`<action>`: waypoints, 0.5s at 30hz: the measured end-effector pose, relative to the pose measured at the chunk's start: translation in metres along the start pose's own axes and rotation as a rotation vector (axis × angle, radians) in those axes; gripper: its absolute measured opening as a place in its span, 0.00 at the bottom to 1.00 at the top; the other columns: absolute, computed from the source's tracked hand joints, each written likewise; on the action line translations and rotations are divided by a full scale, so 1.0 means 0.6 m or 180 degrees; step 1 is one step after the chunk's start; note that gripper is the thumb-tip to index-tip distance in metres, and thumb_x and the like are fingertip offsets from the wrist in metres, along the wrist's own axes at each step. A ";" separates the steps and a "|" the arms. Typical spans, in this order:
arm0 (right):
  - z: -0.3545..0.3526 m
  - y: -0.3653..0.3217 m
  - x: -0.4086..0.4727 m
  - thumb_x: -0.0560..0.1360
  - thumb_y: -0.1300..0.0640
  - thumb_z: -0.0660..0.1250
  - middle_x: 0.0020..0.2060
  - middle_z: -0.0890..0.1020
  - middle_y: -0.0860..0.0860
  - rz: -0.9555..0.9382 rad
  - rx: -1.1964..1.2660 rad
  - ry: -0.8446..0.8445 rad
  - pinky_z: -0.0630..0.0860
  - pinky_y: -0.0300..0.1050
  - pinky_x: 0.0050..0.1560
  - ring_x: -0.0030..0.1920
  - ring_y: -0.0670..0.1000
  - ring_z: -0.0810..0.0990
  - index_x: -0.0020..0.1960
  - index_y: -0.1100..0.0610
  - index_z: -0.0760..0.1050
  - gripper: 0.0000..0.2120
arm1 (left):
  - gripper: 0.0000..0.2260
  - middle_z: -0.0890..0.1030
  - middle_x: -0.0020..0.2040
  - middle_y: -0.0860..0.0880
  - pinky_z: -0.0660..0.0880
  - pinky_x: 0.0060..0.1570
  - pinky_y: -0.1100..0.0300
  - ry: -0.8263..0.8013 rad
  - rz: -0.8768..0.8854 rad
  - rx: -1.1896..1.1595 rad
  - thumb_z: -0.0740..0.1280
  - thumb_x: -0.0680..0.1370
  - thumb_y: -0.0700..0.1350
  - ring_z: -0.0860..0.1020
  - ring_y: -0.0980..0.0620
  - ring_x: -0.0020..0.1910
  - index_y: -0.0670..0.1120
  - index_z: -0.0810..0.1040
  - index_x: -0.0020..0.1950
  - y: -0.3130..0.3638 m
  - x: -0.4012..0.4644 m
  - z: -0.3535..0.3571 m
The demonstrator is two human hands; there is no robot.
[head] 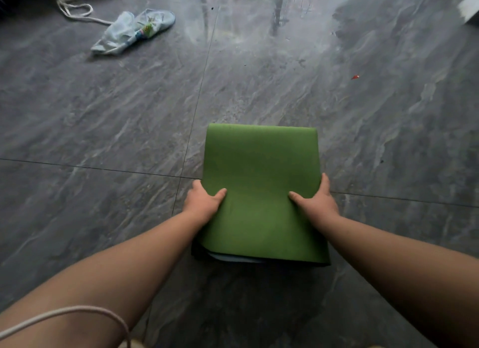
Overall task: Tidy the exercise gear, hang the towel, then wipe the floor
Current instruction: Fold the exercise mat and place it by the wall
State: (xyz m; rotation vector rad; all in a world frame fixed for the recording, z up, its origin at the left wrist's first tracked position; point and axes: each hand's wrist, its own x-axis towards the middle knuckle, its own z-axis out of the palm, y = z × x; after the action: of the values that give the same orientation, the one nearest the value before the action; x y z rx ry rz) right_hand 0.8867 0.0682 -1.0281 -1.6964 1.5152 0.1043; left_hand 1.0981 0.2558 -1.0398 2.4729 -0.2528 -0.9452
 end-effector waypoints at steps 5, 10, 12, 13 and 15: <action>-0.018 0.003 0.033 0.57 0.42 0.82 0.67 0.75 0.54 0.0144 0.0689 -0.0394 0.73 0.59 0.66 0.63 0.58 0.76 0.76 0.47 0.54 0.56 | 0.36 0.72 0.69 0.40 0.71 0.66 0.47 -0.0277 0.0102 -0.0017 0.68 0.76 0.60 0.73 0.39 0.66 0.43 0.57 0.74 0.003 0.008 -0.004; -0.015 0.002 0.024 0.66 0.43 0.77 0.64 0.76 0.52 -0.0091 0.0331 -0.0260 0.72 0.54 0.66 0.63 0.57 0.77 0.75 0.49 0.56 0.45 | 0.38 0.73 0.69 0.42 0.71 0.66 0.47 -0.0264 0.0031 -0.0216 0.70 0.75 0.60 0.74 0.40 0.65 0.46 0.54 0.75 0.000 0.009 -0.007; -0.030 -0.013 0.007 0.63 0.39 0.76 0.64 0.77 0.52 -0.0095 0.0442 -0.0250 0.73 0.55 0.65 0.61 0.56 0.78 0.73 0.47 0.56 0.46 | 0.37 0.74 0.68 0.42 0.71 0.65 0.46 -0.0222 0.0058 -0.0140 0.70 0.74 0.61 0.75 0.40 0.64 0.47 0.55 0.73 0.015 -0.005 -0.023; -0.041 -0.022 -0.005 0.61 0.37 0.75 0.64 0.77 0.52 -0.0091 0.0557 -0.0259 0.74 0.56 0.65 0.61 0.55 0.78 0.73 0.46 0.56 0.47 | 0.37 0.75 0.67 0.42 0.71 0.65 0.46 -0.0187 0.0074 -0.0131 0.70 0.74 0.62 0.75 0.40 0.63 0.47 0.56 0.73 0.026 -0.015 -0.036; -0.070 -0.036 -0.034 0.60 0.36 0.74 0.64 0.76 0.52 -0.0098 0.0689 -0.0256 0.74 0.58 0.65 0.61 0.55 0.77 0.73 0.44 0.55 0.48 | 0.36 0.75 0.67 0.43 0.71 0.65 0.48 -0.0105 0.0070 -0.0145 0.70 0.74 0.60 0.76 0.40 0.63 0.48 0.56 0.73 0.054 -0.048 -0.068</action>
State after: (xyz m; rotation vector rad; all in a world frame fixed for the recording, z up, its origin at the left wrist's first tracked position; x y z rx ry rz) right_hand 0.8807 0.0564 -0.9783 -1.5247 1.3880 -0.0078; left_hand 1.1038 0.2524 -0.9804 2.4100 -0.2659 -0.9726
